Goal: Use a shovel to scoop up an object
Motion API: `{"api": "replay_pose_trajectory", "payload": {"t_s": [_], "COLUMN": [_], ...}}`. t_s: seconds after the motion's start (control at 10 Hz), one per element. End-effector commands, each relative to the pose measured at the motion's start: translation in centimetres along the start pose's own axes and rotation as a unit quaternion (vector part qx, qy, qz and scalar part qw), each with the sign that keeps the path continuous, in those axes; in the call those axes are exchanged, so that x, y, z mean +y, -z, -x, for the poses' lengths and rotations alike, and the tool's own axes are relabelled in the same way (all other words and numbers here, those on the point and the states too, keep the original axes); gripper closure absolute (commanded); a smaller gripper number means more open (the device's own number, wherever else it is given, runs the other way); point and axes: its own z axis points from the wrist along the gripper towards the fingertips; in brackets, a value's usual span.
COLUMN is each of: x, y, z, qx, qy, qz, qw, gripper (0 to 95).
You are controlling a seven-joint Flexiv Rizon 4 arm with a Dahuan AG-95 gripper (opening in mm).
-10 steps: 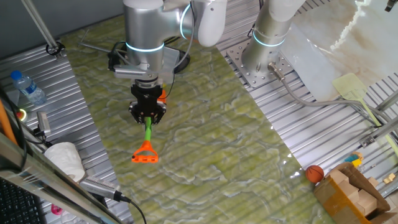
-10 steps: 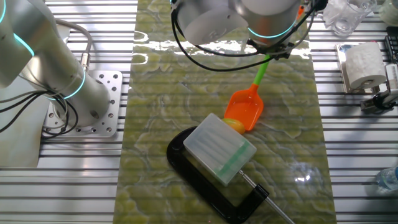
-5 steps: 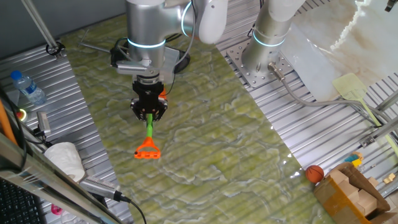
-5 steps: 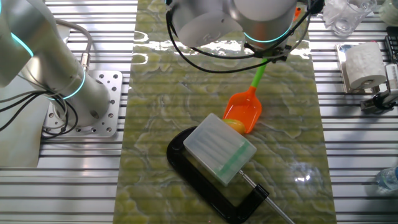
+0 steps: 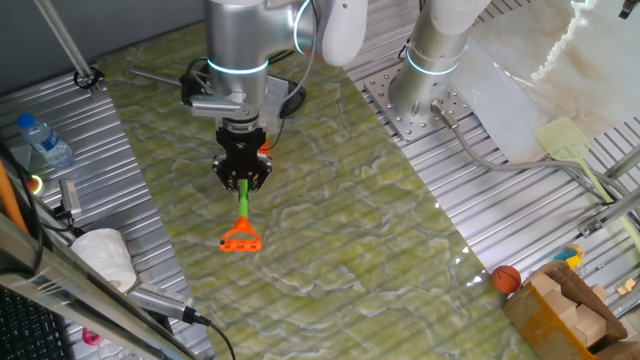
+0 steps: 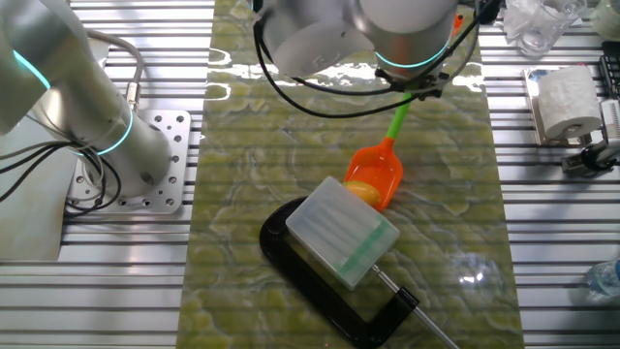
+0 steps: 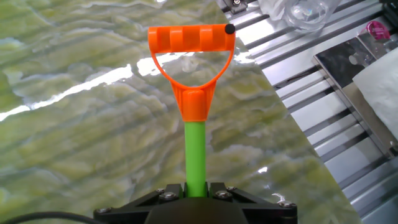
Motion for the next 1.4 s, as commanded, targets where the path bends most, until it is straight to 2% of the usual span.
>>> {"api": "replay_pose_trajectory", "payload": {"t_s": [0.1, 0.7, 0.9, 1.2, 1.4], "x": [-0.24, -0.24, -0.25, -0.34, -0.40], "y": [-0.54, -0.55, -0.56, -0.89, -1.21], "z": [-0.17, -0.23, -0.21, 0.03, 0.25], "qx": [0.015, 0.034, 0.054, 0.070, 0.092], "qy": [-0.006, -0.029, -0.037, -0.044, -0.049], "qz": [-0.002, 0.017, 0.022, 0.026, 0.035], "qw": [0.9999, 0.9989, 0.9976, 0.9963, 0.9939], "gripper": [95.0, 95.0, 95.0, 95.0, 95.0]}}
